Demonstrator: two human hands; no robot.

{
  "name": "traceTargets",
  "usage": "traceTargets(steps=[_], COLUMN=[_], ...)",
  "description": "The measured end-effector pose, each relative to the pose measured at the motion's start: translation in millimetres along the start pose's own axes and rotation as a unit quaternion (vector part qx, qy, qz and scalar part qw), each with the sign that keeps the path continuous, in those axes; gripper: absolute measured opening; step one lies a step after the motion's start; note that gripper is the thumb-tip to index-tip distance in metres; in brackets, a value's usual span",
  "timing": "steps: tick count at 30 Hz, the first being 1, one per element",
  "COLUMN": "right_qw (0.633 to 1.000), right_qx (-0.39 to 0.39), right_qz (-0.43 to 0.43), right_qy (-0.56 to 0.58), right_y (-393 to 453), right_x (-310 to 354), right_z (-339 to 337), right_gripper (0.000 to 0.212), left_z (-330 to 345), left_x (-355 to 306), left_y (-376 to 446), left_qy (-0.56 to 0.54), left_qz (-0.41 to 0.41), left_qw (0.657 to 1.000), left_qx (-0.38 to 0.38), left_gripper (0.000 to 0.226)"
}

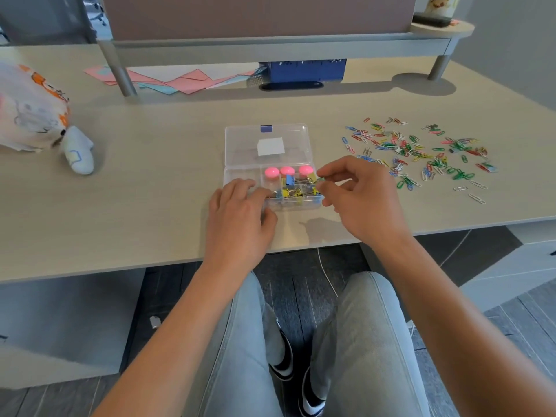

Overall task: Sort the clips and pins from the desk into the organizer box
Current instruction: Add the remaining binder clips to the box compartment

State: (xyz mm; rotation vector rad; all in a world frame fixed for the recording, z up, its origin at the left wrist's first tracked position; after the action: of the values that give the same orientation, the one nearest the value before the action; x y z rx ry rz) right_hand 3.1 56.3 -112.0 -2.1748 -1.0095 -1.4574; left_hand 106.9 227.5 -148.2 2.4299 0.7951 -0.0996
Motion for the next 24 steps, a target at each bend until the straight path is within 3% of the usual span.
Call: traceTargets(steps=[7, 17, 24], right_qw=[0.999, 0.989, 0.981], right_qx=[0.023, 0.046, 0.069], right_qz=[-0.025, -0.074, -0.086], right_qy=[-0.010, -0.123, -0.162], right_y=[18, 29, 29], right_x=[12, 20, 15], right_z=[27, 63, 66], right_gripper=[0.008, 0.008, 0.011], left_z=[-5, -7, -4], left_x=[1, 11, 11], left_y=[-3, -16, -17], left_qy=[-0.018, -0.041, -0.005], left_qz=[-0.003, -0.021, -0.010], left_qw=[1.000, 0.999, 1.000], left_qx=[0.000, 0.005, 0.019], left_gripper=[0.038, 0.055, 0.047])
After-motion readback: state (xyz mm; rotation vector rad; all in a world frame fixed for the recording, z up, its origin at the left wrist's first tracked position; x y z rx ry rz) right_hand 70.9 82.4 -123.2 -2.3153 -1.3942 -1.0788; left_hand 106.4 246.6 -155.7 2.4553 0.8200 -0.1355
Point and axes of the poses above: each hand's wrist, its own y-axis towards the middle knuckle, its own z-axis out of the palm, x = y × z, the point moved 7 cm from there along y, towards the middle knuckle, and after that the axes turned 10 degrees about z, right-handed, at the moved point
